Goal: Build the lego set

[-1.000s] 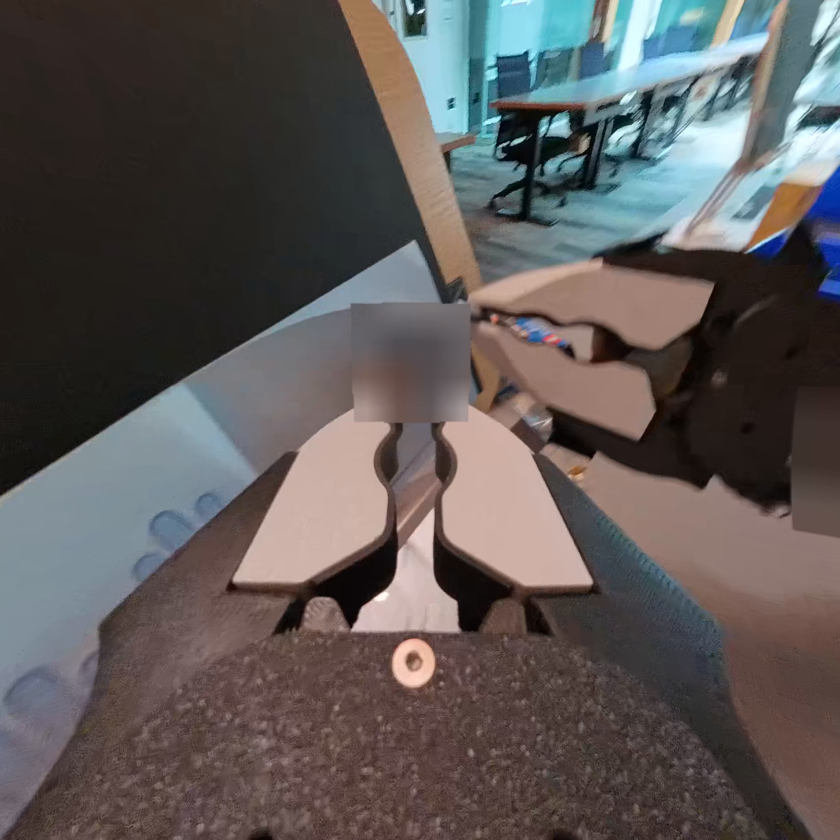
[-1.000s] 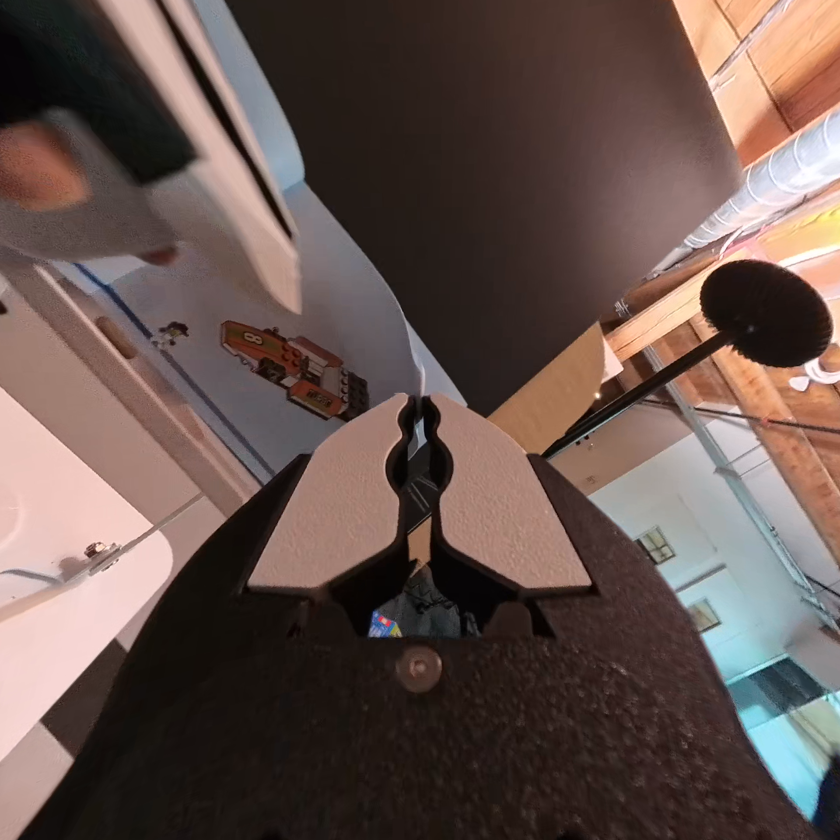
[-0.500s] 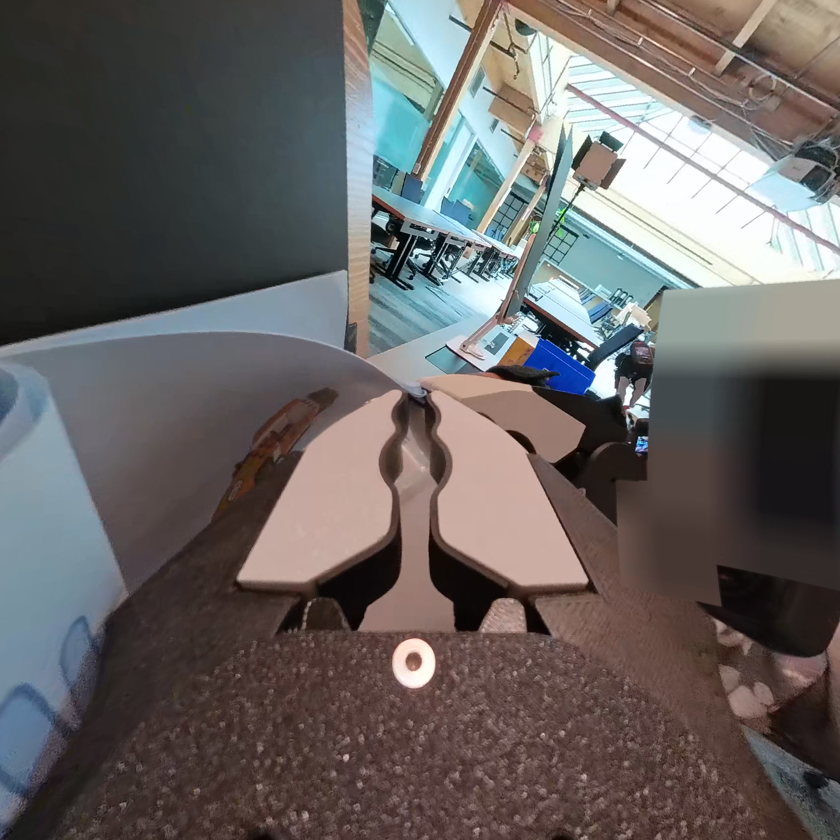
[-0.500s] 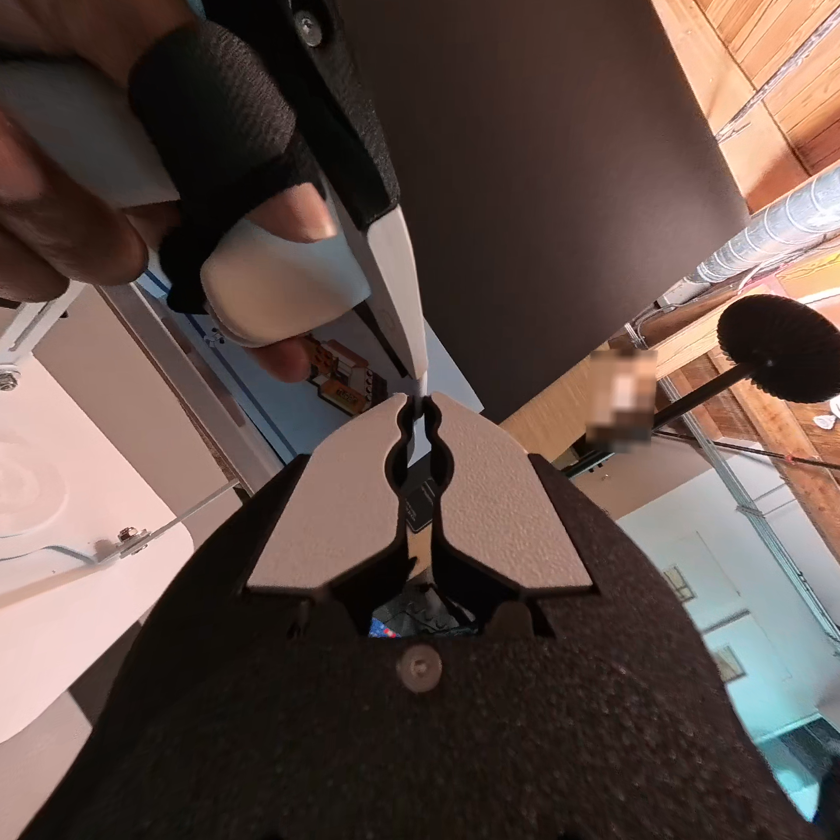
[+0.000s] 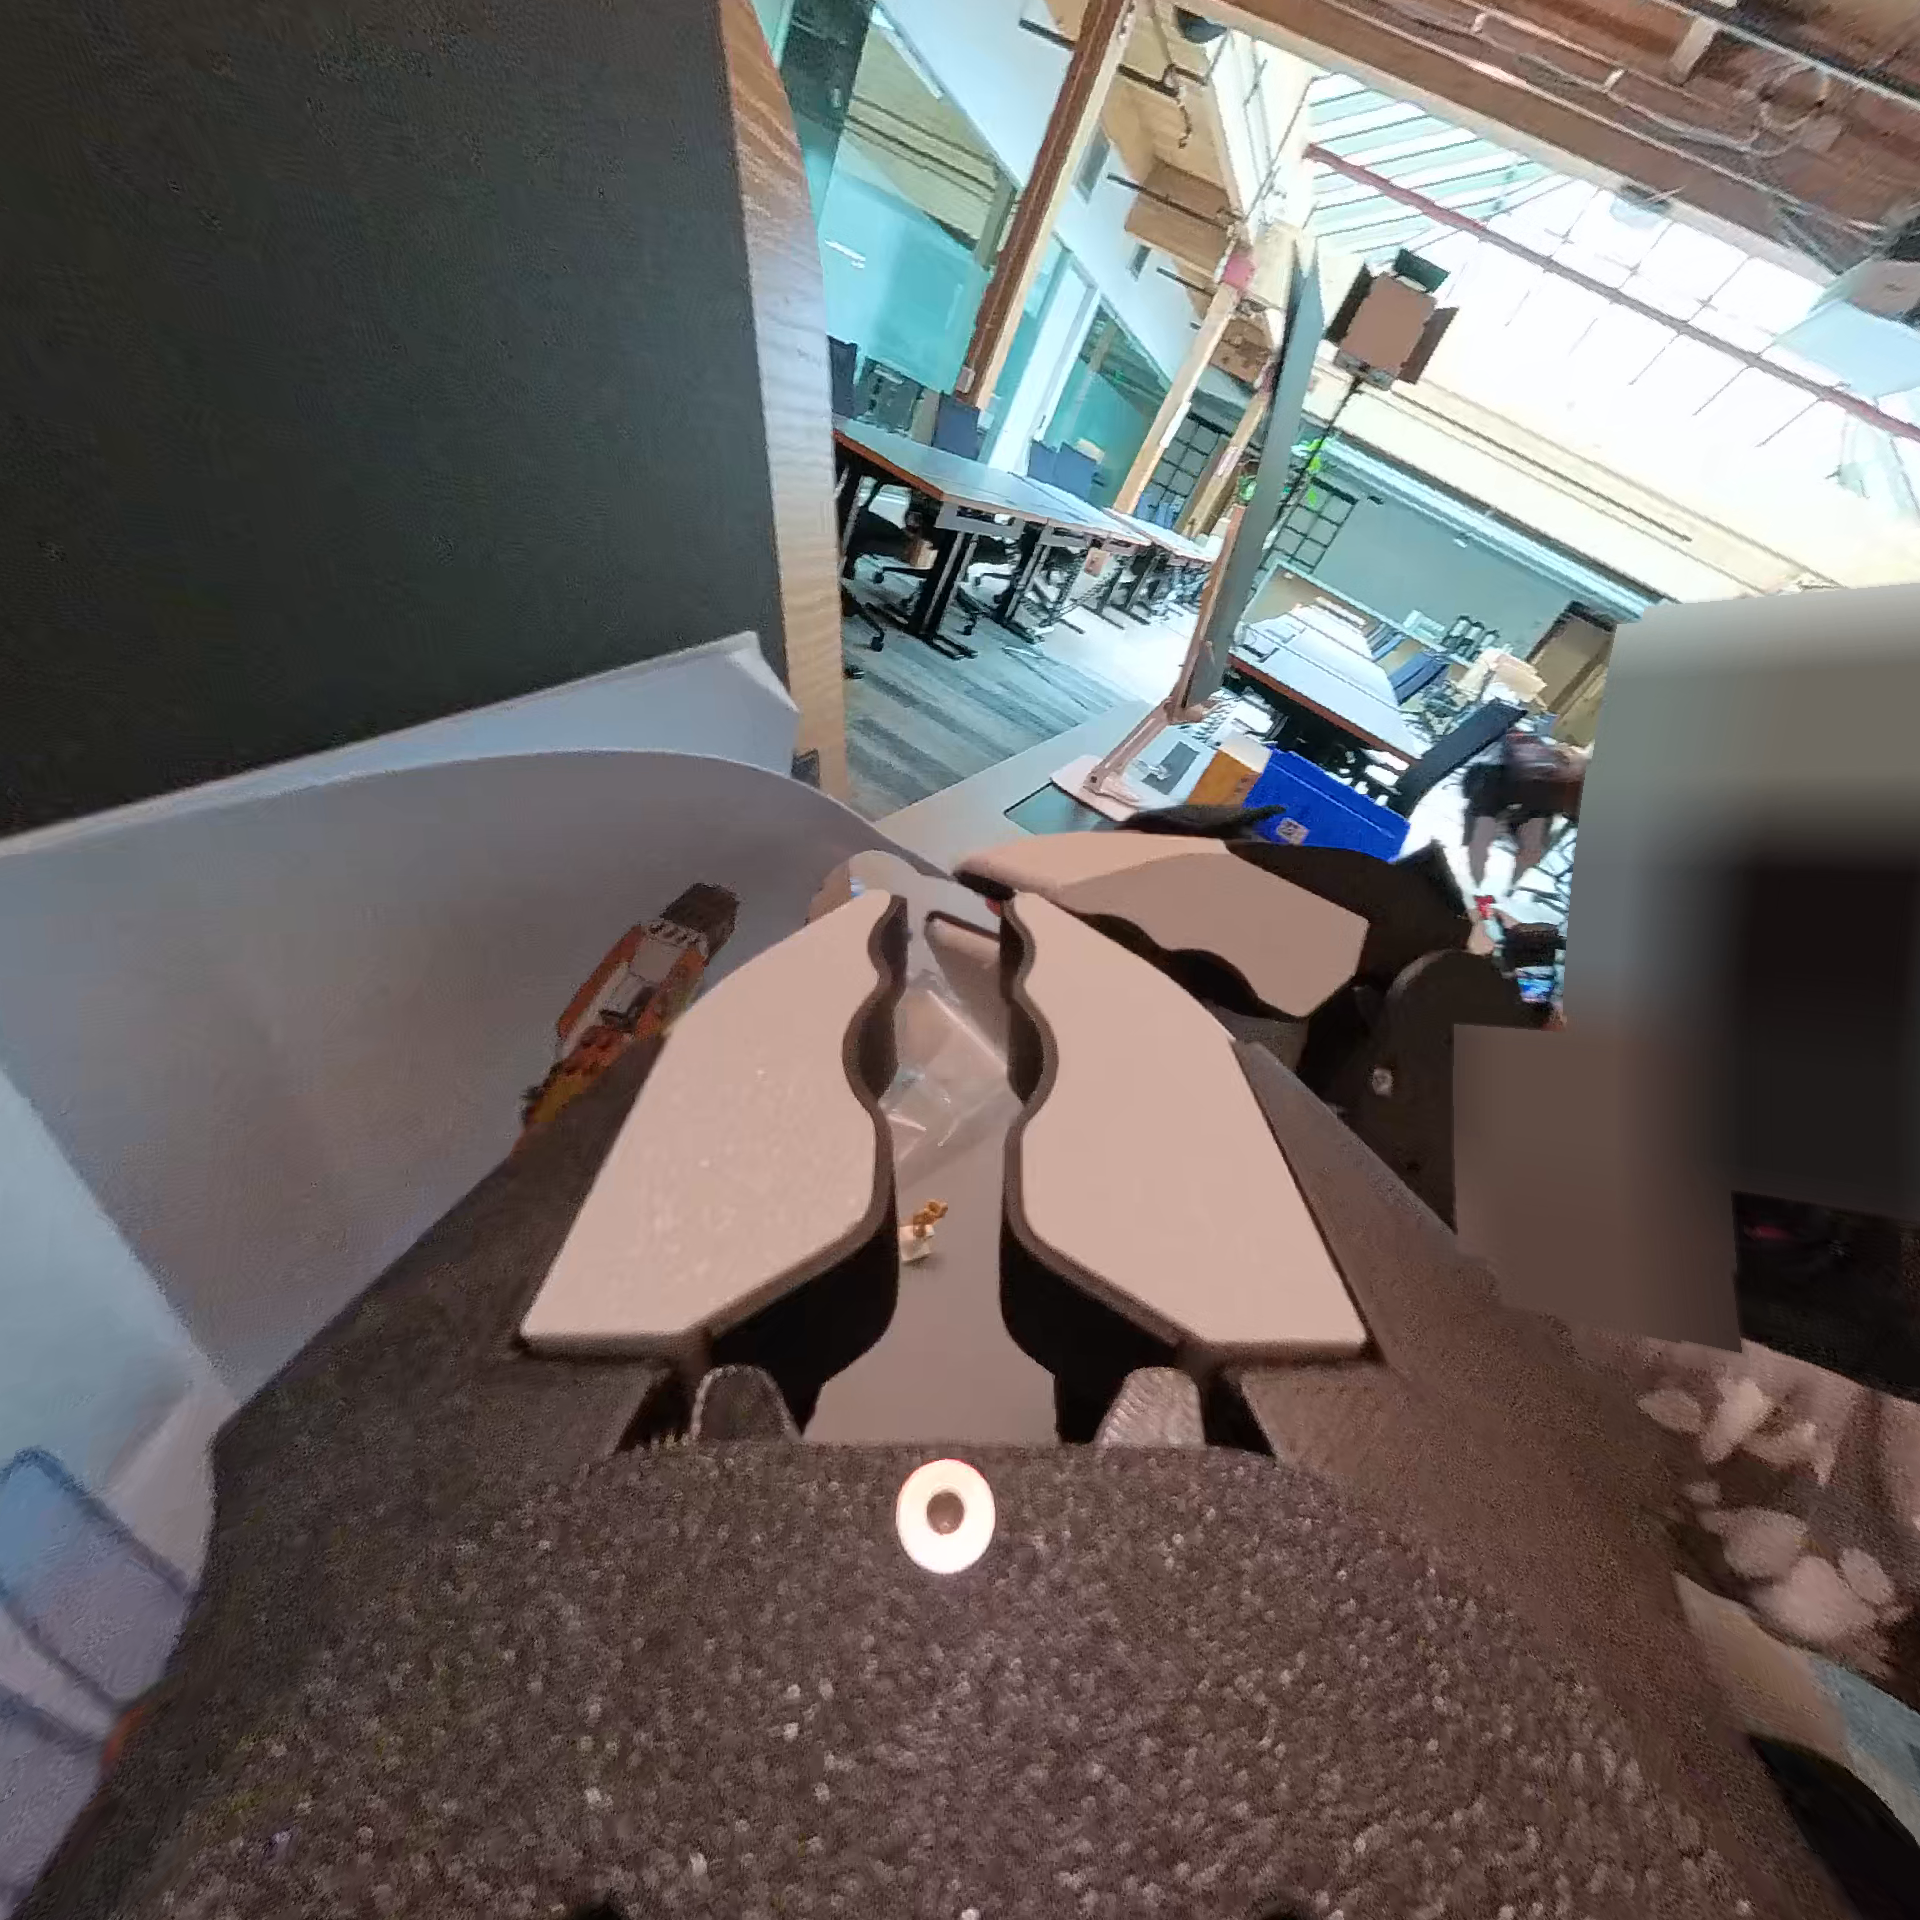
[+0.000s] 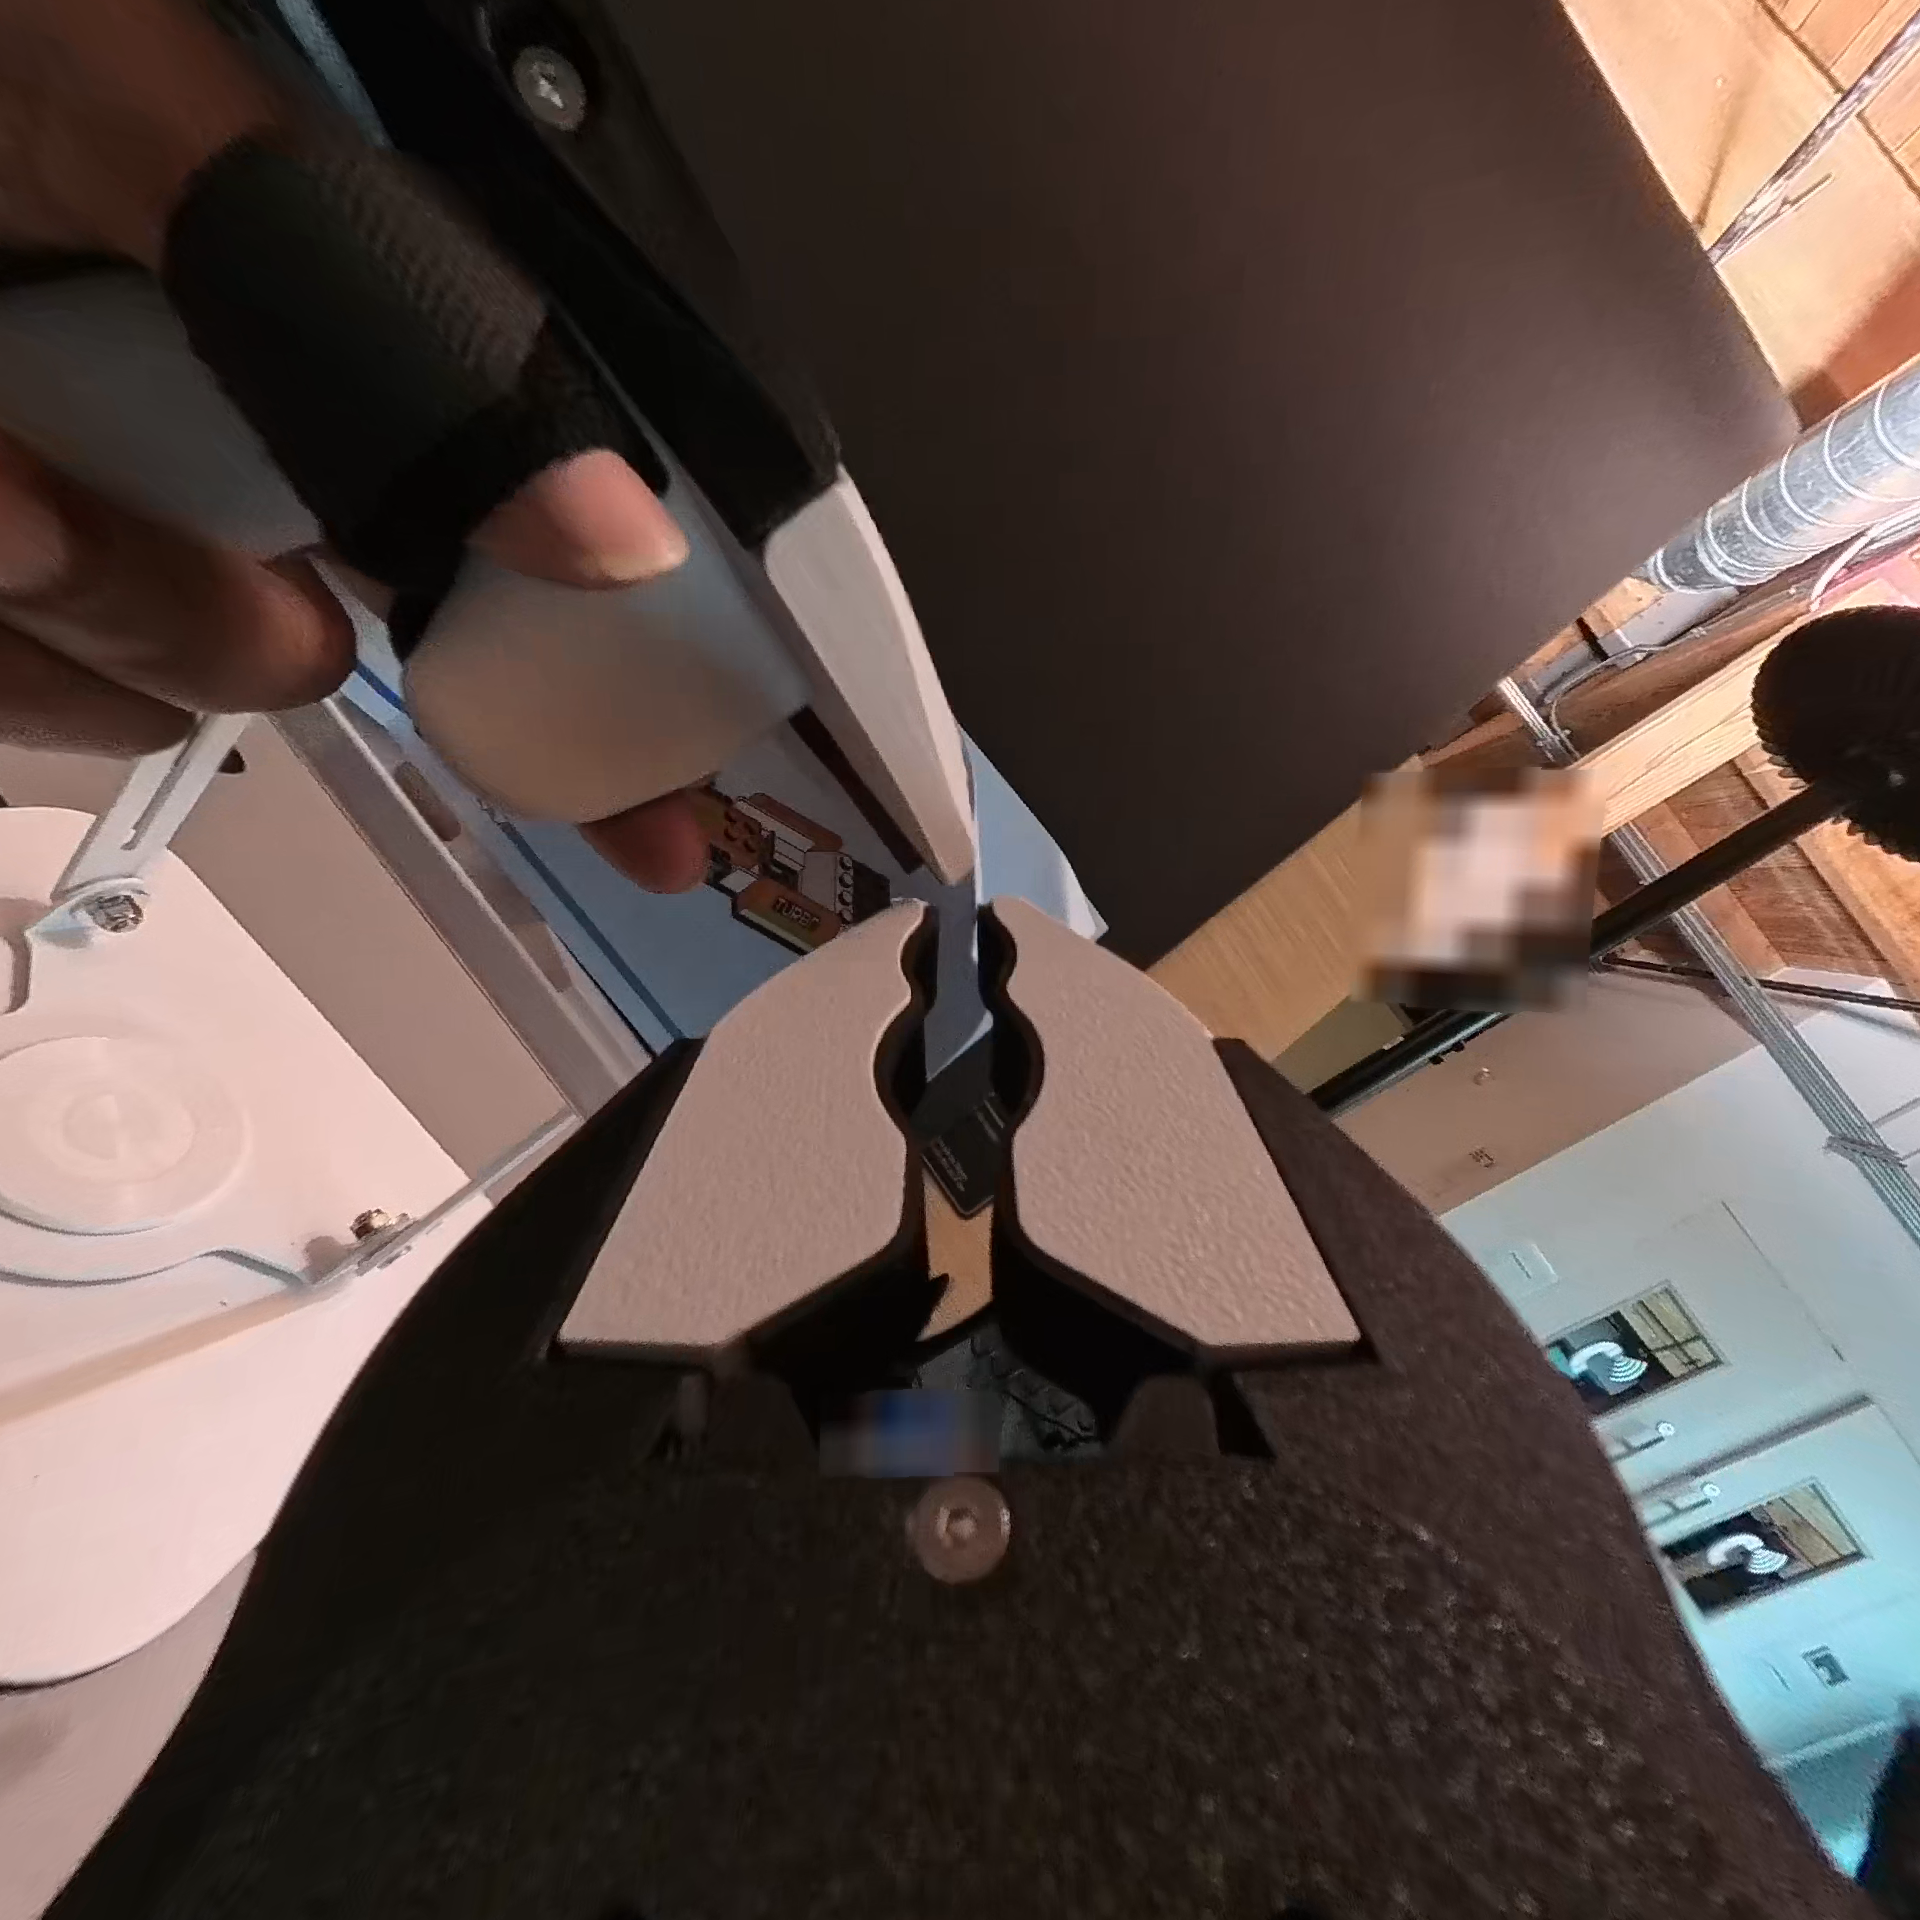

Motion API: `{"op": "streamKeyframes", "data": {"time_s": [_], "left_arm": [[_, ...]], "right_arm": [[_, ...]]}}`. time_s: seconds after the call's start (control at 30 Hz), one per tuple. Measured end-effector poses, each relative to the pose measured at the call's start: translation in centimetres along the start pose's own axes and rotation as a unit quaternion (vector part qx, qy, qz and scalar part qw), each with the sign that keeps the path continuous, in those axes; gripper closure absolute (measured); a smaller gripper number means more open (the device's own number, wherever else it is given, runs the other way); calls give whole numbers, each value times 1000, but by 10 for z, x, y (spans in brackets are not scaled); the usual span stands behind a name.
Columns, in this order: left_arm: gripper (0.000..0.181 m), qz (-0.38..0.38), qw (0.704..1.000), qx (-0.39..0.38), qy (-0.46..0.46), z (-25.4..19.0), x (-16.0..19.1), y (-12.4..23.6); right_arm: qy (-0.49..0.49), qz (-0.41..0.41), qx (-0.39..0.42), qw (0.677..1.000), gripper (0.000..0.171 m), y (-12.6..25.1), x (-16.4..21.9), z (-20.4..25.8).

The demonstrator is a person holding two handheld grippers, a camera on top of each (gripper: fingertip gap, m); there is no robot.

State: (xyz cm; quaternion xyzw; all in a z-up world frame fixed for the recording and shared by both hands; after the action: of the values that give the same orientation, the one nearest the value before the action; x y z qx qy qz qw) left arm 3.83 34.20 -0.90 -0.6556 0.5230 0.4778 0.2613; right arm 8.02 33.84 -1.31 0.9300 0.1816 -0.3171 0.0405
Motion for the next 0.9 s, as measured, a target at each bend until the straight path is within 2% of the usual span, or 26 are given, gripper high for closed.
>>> {"op": "streamKeyframes", "data": {"time_s": [0.27, 0.4, 0.57, 0.8, 0.9], "left_arm": [[169, 0, 1000, -21, 8, 10, -2, -3], [180, -10, 999, -26, 21, 14, -4, -3], [166, -19, 1000, -10, 14, 8, -4, -1], [175, -34, 999, 25, 29, -2, -11, 2], [181, -18, 999, -25, -9, 4, -9, 7]], "right_arm": [[-27, 0, -11, 1000, 171, -4, 1, 0], [-41, -2, -23, 999, 171, -5, 1, 0], [-70, -26, -39, 996, 171, 4, -5, -1], [-92, -31, -56, 994, 171, 11, -8, 2], [-142, -27, -62, 988, 171, 10, -8, -5]]}}
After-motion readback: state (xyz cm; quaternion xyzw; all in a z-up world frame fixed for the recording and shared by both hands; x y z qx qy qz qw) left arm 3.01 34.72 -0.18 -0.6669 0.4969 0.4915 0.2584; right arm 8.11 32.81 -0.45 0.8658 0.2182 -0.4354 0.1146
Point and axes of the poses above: each gripper's, where its closed fingertips meet, y back along the fingers, x out of its underside, z = x × y across the jaws, the point moved 3 cm from there along y, back along the fingers, and after that the axes turned 8 degrees about z, right-handed, at the moved point
